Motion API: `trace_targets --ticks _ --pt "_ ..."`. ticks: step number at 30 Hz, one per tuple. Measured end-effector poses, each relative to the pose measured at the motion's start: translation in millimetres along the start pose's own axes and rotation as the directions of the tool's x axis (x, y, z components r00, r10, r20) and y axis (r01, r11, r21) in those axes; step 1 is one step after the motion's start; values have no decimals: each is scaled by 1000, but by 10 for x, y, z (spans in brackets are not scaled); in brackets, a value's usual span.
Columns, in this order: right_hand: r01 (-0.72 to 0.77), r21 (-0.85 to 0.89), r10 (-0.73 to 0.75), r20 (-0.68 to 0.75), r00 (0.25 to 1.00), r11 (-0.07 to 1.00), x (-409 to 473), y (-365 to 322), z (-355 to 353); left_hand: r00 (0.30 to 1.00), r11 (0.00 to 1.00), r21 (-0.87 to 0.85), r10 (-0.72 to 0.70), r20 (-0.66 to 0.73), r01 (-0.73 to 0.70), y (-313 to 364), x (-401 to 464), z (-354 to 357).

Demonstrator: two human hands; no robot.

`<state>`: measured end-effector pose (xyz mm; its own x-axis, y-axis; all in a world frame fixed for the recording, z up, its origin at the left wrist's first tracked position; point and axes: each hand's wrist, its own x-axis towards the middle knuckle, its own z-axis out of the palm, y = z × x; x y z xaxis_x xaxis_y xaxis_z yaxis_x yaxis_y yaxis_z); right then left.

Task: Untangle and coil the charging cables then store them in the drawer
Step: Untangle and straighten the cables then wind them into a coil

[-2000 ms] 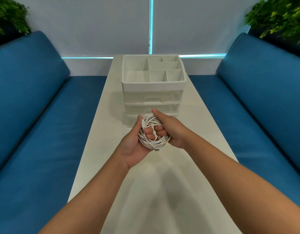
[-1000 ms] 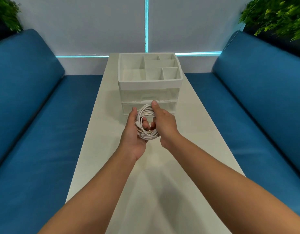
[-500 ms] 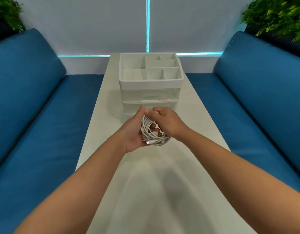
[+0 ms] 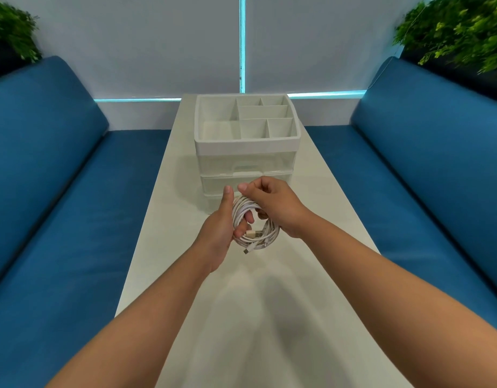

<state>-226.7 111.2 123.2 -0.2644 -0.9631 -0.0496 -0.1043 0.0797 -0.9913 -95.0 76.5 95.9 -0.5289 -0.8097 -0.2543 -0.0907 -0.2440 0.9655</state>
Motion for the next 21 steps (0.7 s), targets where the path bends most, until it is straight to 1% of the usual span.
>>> trace_targets --ticks 2,3,4,6,8,10,12,14,16,18,21 --pt "7 19 -6 -31 1000 1000 1 -19 4 1000 998 67 9 -11 -8 1 22 -16" --pt "12 23 -11 -46 999 1000 0 -31 6 1000 997 72 8 -9 -8 3 30 -22" --pt "20 31 -19 -55 998 999 3 -40 5 1000 999 38 8 -6 -8 9 33 -20" --pt "43 34 -41 -68 997 998 5 -58 8 1000 990 -143 3 1 -3 22 17 0" --pt "59 -13 -60 -80 995 998 5 -82 13 1000 946 -325 -24 -5 21 32 -1 21" --pt "41 -68 -46 -75 996 997 -9 -107 8 998 902 -430 -62 -32 42 27 -1 31" --pt "-11 -85 7 -41 999 996 -49 -115 -2 993 865 -500 -88 -81 35 35 19 4" --pt "-64 -78 64 -1 998 995 -90 -63 8 989 849 -529 -87 -122 9 43 42 -40" --pt "-91 -71 92 7 996 993 -132 4 62 991 844 -537 -71 -115 -2 46 45 -60" --pt "-62 -48 60 -38 997 997 -147 64 144 994 851 -526 -52 -91 -4 23 40 -50" --pt "-6 -84 -7 -160 987 996 -136 117 192 996 888 -460 -37 -79 -3 22 2 -39"
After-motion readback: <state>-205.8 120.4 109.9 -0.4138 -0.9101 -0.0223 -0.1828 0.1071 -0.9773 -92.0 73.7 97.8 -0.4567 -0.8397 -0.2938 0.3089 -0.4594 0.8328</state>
